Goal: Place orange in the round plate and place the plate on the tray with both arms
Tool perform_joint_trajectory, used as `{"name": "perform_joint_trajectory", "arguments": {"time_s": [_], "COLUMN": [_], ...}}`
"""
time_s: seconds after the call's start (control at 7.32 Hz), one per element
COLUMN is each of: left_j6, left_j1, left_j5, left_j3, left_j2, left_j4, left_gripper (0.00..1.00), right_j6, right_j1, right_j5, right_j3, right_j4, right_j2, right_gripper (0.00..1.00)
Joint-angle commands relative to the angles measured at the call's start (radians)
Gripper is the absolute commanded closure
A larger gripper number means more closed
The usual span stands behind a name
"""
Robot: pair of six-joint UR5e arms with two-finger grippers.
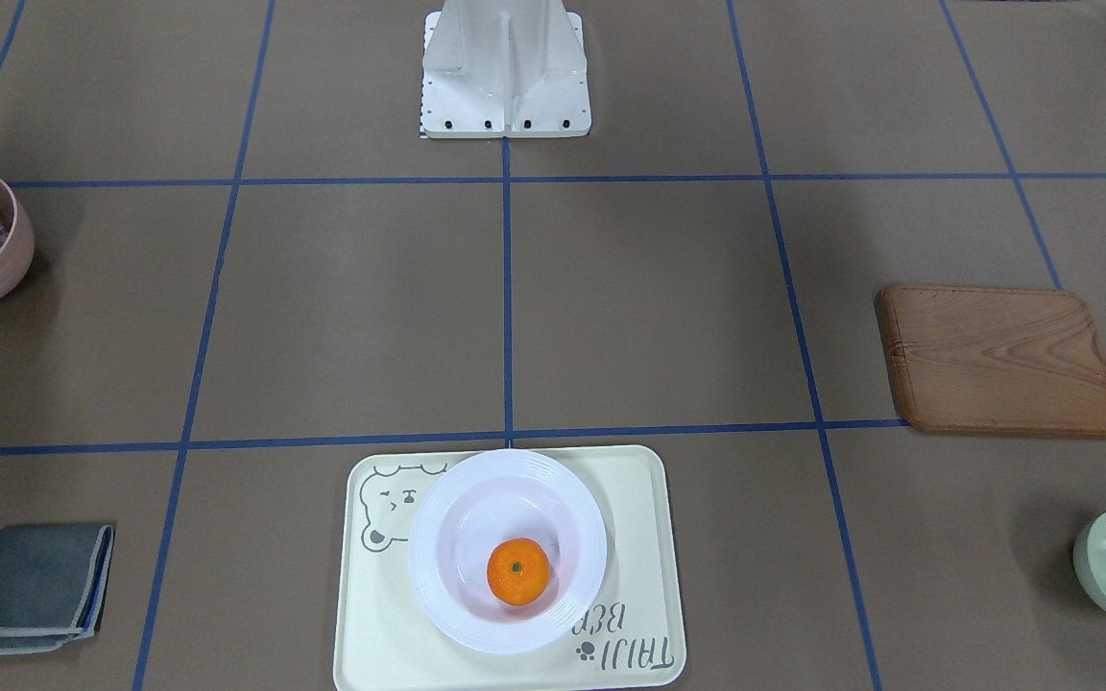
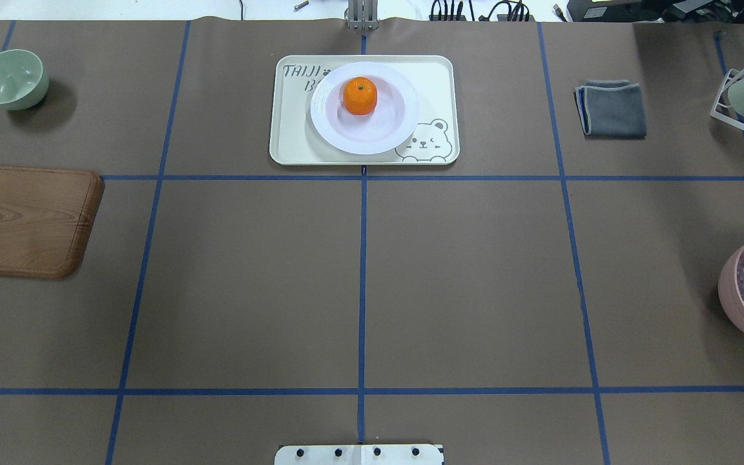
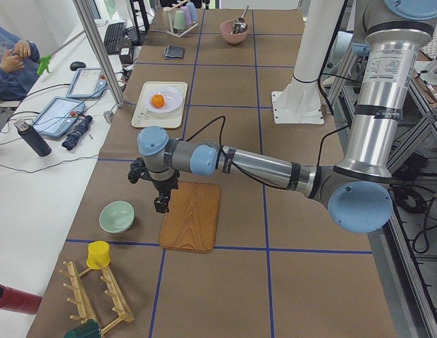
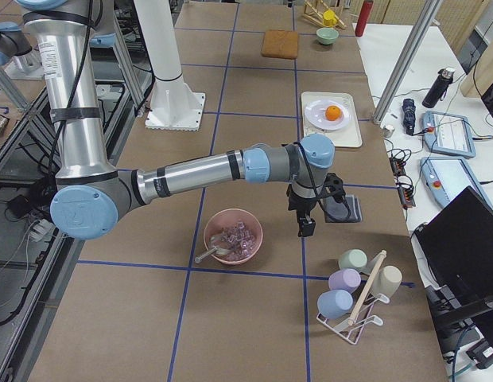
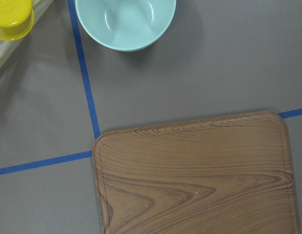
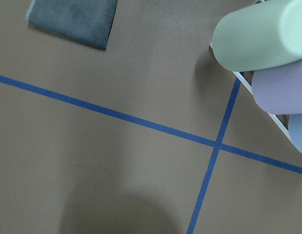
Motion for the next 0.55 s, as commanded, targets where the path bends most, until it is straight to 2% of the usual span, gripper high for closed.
{"name": "perform_joint_trajectory", "arguments": {"time_s": [0.0,0.41], "left_j6": [0.0,-0.004], "left_j1": [0.001,0.001], "left_j5": [-0.001,-0.002], "left_j3": [0.014,-0.031], "left_j2": [0.008,0.005], "left_j4": [-0.023,-0.022], "left_gripper": [0.02,0.02], "right_j6": [0.0,0.0], "right_j1": [-0.005,-0.003], "right_j5": [0.0,-0.001], "right_j3": [0.006,0.003], "right_j4": [-0.036,-0.036], "right_j2": [0.0,-0.003], "right_gripper": [0.0,0.0]}}
